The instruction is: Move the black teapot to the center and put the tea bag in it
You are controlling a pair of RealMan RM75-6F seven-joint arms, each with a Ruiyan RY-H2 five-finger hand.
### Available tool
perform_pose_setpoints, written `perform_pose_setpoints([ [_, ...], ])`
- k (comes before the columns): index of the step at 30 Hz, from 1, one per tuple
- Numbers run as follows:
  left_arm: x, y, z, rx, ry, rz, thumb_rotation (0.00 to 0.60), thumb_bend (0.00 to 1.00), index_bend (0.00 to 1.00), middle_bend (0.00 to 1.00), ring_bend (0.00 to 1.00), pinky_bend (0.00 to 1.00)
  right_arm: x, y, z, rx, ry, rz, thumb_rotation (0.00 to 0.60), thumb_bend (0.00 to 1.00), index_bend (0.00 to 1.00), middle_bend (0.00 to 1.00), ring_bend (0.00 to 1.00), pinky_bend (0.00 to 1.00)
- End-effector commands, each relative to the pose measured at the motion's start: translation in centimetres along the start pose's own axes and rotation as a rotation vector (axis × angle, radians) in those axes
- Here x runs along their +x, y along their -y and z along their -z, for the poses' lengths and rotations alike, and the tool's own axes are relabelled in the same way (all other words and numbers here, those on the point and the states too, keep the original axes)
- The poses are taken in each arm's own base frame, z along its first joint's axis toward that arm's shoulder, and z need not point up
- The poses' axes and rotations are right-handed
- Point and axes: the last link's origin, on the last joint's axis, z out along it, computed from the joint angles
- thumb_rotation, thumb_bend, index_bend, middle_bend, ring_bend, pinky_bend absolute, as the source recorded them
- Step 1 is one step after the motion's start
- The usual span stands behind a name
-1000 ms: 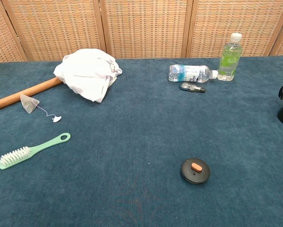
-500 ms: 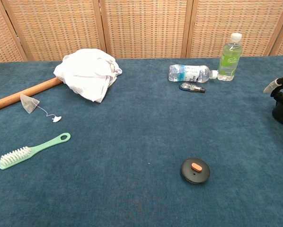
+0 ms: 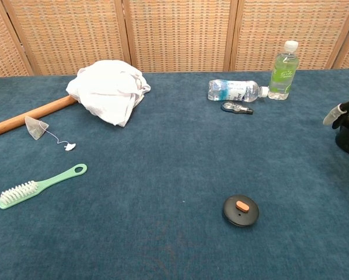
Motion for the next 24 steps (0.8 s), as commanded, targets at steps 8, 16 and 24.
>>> perform_pose_setpoints([
  [8, -0.3, 0.1, 0.0, 0.003, 0.011, 0.007, 0.6, 0.48, 0.03, 0.0, 0.0, 0.0, 1.3, 0.2, -0.3, 0.008, -0.064, -0.014, 0.394, 0.69, 0.18, 0.23, 0.02, 0.04],
  [16, -0.4, 0.4, 0.1, 0.013, 0.021, 0.009, 0.6, 0.48, 0.03, 0.0, 0.0, 0.0, 1.3, -0.3, -1.7, -0.024, -0.049, -0.016, 0.394, 0.69, 0.18, 0.23, 0.02, 0.04],
  [24, -0.5, 0.5, 0.1, 0.018, 0.025, 0.008, 0.6, 0.48, 0.03, 0.0, 0.0, 0.0, 1.4, -1.2, -2.8, -0.058, -0.04, -0.028, 0.437, 0.69, 0.18, 0.23, 0.02, 0.04],
])
